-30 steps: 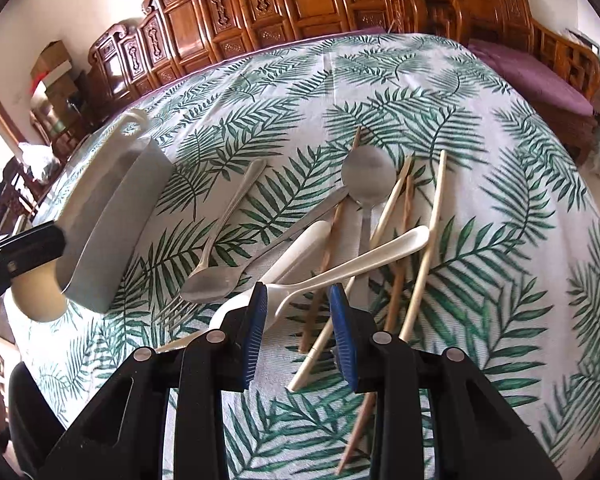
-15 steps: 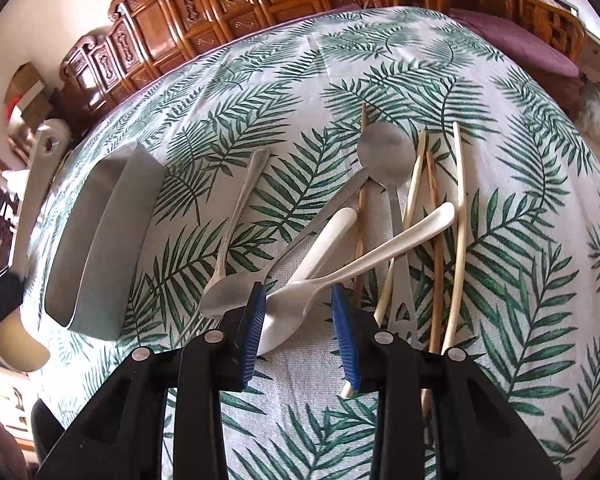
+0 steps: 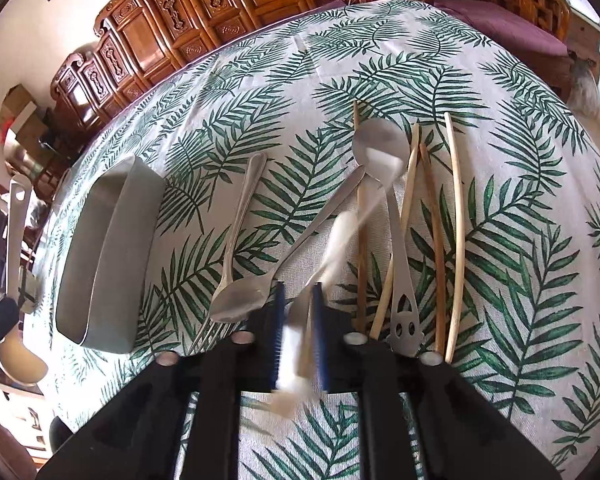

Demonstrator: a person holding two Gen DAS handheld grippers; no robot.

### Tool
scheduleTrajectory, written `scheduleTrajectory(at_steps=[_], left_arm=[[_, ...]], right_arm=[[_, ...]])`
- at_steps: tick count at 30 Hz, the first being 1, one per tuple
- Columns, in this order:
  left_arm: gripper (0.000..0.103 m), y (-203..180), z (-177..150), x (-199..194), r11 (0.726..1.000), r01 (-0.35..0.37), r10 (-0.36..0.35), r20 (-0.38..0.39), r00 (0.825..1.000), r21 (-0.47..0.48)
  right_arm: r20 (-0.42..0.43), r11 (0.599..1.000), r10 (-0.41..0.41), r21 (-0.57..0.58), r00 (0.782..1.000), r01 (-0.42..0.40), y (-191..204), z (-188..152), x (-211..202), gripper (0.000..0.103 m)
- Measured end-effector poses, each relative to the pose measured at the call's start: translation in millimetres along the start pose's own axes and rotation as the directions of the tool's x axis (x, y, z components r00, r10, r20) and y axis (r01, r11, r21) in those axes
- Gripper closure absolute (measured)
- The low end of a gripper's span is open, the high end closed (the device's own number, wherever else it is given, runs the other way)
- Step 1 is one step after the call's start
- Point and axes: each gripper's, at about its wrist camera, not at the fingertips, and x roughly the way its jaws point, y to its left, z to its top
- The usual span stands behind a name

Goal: Organize utensils
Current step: 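Carry both spoons to the grey tray while the left tool releases its spoon inside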

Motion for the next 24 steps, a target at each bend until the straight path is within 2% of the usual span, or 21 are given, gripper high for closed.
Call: scheduleTrajectory(at_steps=[8, 17, 24], left_arm=[[0.100, 30, 6, -4, 0.999, -0.030, 0.031, 0.010, 0.999, -0.040], [0.100, 71, 18, 13, 0.991, -0.085, 0.083, -0.022, 0.996, -0.105], [0.100, 84, 27, 33, 0.986, -0.117, 0.113, -0.042, 0.993, -0.122]], right_arm=[[0.035, 0.999, 0.033, -0.031, 0.999, -0.032, 15, 3, -26, 0.099], [0.075, 0.988, 0.098, -0.127, 0.992, -0.088, 62, 9, -55, 0.099], [0.075, 0.975, 0.167, -0.160, 0.983, -0.154, 99, 5, -61, 0.099]])
